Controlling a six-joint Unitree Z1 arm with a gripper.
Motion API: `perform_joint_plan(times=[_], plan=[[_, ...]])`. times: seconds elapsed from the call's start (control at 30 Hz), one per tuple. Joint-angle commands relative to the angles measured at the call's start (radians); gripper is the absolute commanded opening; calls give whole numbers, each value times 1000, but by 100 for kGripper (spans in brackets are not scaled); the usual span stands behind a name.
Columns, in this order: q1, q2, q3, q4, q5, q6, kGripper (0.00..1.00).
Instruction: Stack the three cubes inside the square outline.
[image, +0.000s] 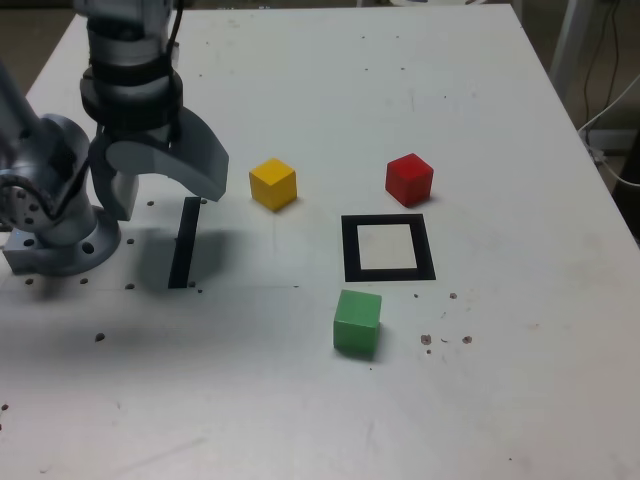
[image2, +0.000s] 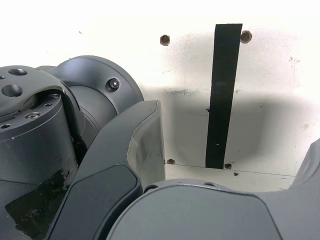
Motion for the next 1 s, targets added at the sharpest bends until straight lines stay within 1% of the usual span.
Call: perform_joint_plan(times=[0.0, 0.63, 0.97], plan=[[-1, -4, 1, 2, 1, -2, 100], [-1, 16, -6, -6, 0, -2, 100], [-1, 65, -85, -3, 1, -1, 100]])
